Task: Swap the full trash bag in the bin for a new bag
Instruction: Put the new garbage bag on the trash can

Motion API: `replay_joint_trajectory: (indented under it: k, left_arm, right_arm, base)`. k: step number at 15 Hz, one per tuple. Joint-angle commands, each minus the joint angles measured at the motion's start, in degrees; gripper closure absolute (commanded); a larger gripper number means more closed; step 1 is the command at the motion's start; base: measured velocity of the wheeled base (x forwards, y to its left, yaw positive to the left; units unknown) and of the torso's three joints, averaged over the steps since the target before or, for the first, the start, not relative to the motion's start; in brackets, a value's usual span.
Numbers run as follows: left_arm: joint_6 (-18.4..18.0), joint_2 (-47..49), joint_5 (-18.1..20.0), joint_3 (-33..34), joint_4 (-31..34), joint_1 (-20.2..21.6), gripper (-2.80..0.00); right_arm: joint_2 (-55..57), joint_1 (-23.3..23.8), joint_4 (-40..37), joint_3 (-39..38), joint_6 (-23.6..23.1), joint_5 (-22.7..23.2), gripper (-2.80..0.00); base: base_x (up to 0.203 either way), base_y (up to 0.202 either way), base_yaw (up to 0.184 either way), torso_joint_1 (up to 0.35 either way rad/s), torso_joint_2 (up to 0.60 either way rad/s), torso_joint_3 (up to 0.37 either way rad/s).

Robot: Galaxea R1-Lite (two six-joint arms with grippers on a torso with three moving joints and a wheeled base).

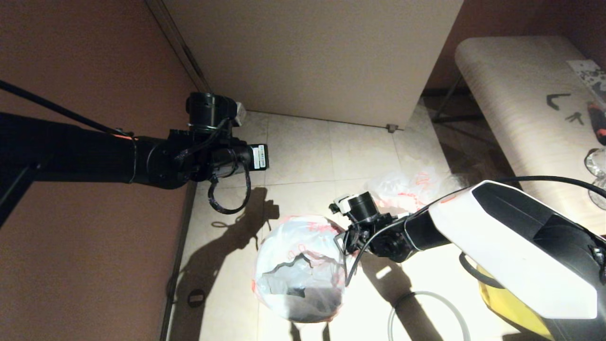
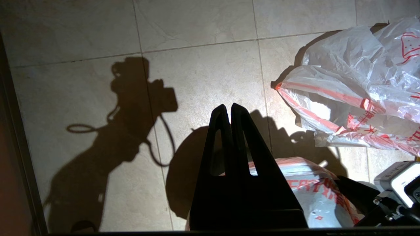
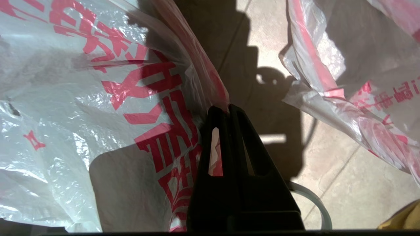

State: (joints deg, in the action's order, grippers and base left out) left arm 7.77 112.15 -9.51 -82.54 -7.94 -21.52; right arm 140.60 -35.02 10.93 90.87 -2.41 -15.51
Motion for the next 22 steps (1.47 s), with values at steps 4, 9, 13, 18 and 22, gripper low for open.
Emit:
replay_joint_trajectory:
  k: [4,9,13,18,22]
  left_arm:
    - [0.06,0.08,-0.07,-0.03,-0.06,-0.02,0.0]
    - [0.11,0.26,-0.61,-0.34,-0.07,-0.02,0.0]
    - [0.06,0.85,-0.95,-0.78,-0.06,-0.02,0.0]
    - [0.06,1.23,-1.39,-0.84,-0.06,-0.02,0.0]
    - [0.06,1.35,-1.39,-0.87,-0.06,-0.02,0.0]
  right_arm:
    - [2.15,-2.17,-0.48,5.78,0.14,-0.05,0.0]
    - [5.01,-3.97,-2.85,12.32,0.38,0.04,0.0]
    - [6.86,-4.26,-3.86,15.04,0.3,0.21,0.0]
    - [3.84,-3.42,-4.14,13.09,2.18,-0.2,0.0]
    - [5.31,-2.76,-4.12,10.85,2.94,-0.31,0.0]
  base:
    - [0.0,0.0,0.0,0.0,0.0,0.0]
    - [0.0,0.0,0.0,0.0,0.0,0.0]
    - [0.0,0.0,0.0,0.0,0.0,0.0]
    - [0.0,0.0,0.0,0.0,0.0,0.0]
    - [0.0,0.0,0.0,0.0,0.0,0.0]
